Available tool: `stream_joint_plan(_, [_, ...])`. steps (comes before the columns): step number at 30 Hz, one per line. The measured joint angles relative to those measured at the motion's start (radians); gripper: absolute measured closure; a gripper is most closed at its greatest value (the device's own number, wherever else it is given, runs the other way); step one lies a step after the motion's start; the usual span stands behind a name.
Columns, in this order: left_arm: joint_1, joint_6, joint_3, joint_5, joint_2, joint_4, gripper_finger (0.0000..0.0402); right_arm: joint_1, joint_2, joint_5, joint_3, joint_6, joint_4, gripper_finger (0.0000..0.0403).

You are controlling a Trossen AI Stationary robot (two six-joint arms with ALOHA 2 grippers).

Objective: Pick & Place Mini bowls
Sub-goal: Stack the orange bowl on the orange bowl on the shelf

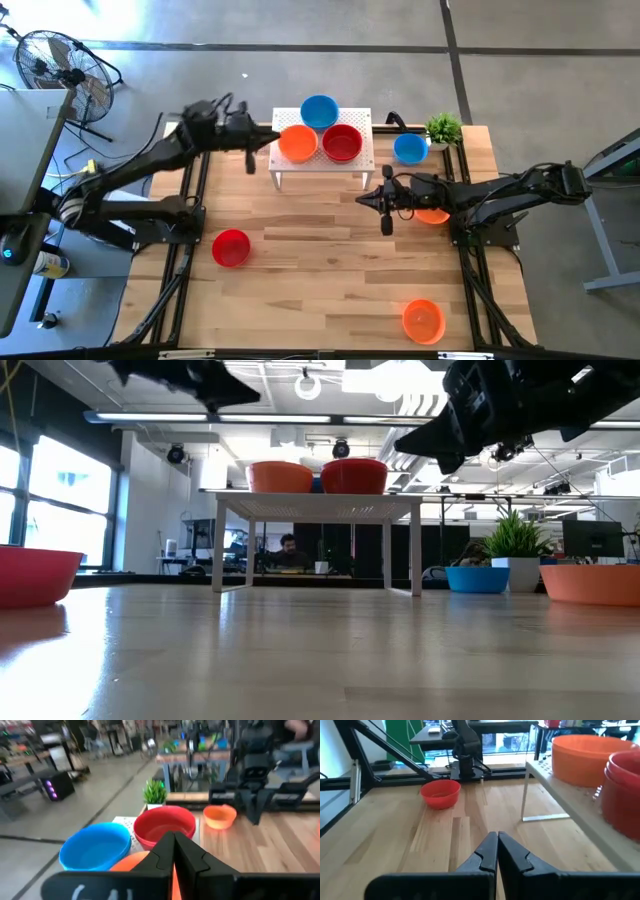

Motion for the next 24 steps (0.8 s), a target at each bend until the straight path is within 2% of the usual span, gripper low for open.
stream_joint_plan(6, [-0.002, -0.068, -0.236, -0.004, -0.192, 0.140, 0.0401, 0.000, -0.073, 0.059, 0.001, 0.092, -0.159, 0.0380])
stream_joint_plan(12, [-0.002, -0.144, -0.420, -0.022, -0.278, 0.300, 0.0401, 0.000, -0.202, 0.108, 0.004, 0.193, -0.362, 0.0335])
stream_joint_plan(18, [-0.002, -0.175, -0.548, -0.038, -0.288, 0.455, 0.0401, 0.018, -0.238, 0.235, 0.153, 0.233, -0.768, 0.0297])
stream_joint_plan(24, [-0.002, -0.175, -0.564, -0.053, -0.288, 0.473, 0.0401, 0.045, -0.194, 0.336, 0.316, 0.369, -1.153, 0.0268])
